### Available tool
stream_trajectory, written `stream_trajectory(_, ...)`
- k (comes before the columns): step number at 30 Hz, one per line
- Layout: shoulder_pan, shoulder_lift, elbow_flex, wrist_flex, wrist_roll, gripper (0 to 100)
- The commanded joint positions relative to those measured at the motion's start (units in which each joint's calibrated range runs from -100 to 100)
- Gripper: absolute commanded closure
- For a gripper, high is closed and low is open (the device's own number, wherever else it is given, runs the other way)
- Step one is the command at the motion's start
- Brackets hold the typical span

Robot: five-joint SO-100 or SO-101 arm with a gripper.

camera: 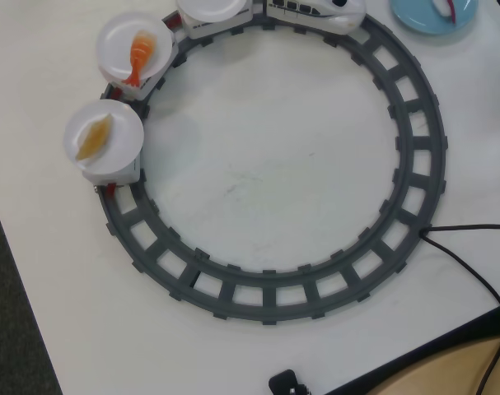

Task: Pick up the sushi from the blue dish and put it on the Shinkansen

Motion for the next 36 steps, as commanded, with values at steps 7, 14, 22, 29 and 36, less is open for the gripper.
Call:
stream_trajectory(7, -0.34, -0.69, -0.09, 0.15, 0.22, 78)
stream_trajectory(14, -0.34, -0.69, -0.09, 0.15, 0.17, 78)
stream_trajectory(22, 0.45, 0.57, -0.71, 0.07, 0.12, 78)
stream_trajectory(29, 8.20, 17.27, -7.45, -0.53, 0.33, 78)
stream_trajectory(36, 8.81, 50.09, -26.57, -5.15, 11.55, 78)
